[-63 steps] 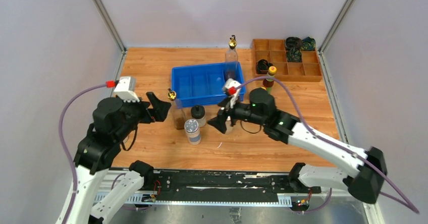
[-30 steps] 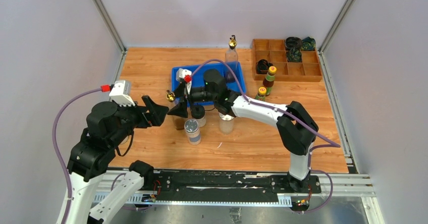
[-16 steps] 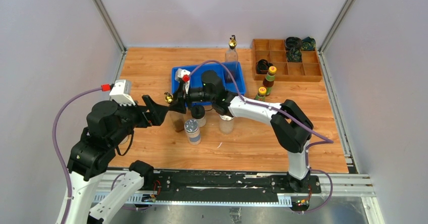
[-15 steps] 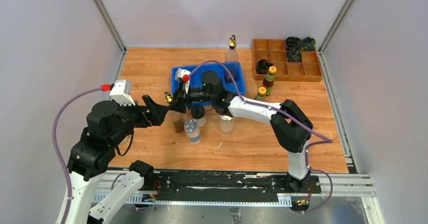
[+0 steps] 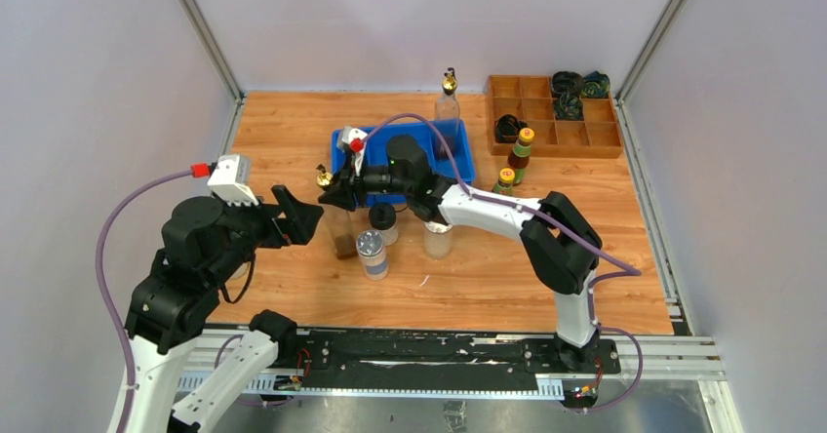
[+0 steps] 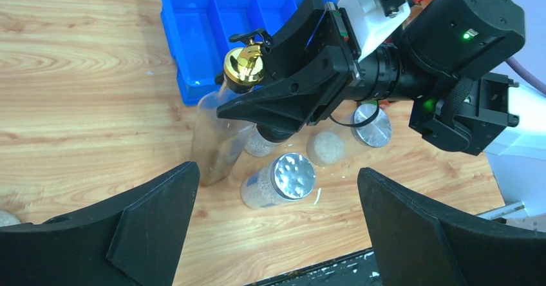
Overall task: Organize the condiment bottles
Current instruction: Pick up the bottle from the center of the board.
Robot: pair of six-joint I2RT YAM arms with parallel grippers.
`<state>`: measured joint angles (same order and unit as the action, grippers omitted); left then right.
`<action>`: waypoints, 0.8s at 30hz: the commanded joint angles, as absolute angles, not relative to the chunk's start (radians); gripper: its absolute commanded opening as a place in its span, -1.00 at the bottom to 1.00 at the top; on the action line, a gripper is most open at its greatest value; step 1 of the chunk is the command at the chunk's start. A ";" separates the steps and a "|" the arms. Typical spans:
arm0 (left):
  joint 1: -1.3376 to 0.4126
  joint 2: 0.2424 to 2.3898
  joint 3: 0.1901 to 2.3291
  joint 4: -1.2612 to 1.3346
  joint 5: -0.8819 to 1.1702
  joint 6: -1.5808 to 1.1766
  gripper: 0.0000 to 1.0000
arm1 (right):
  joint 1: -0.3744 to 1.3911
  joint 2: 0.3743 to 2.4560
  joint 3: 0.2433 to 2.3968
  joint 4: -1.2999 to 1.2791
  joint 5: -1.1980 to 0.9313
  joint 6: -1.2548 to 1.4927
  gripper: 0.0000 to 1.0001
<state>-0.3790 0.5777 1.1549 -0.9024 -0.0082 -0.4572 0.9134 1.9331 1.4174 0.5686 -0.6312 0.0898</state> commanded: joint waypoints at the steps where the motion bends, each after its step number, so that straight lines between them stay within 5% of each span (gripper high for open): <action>1: -0.385 0.554 1.199 -0.917 -0.035 -0.437 1.00 | 0.908 1.907 1.465 0.484 -0.537 0.061 -0.74; 24: -0.385 0.548 1.207 -0.916 -0.051 -0.435 1.00 | 0.907 1.890 1.884 0.142 -0.288 -0.040 -0.90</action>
<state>-0.3794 0.5529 1.1839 -0.9150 -0.0479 -0.4450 0.9134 1.9308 1.7885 0.1806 -0.3866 0.0181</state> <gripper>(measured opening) 0.999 0.396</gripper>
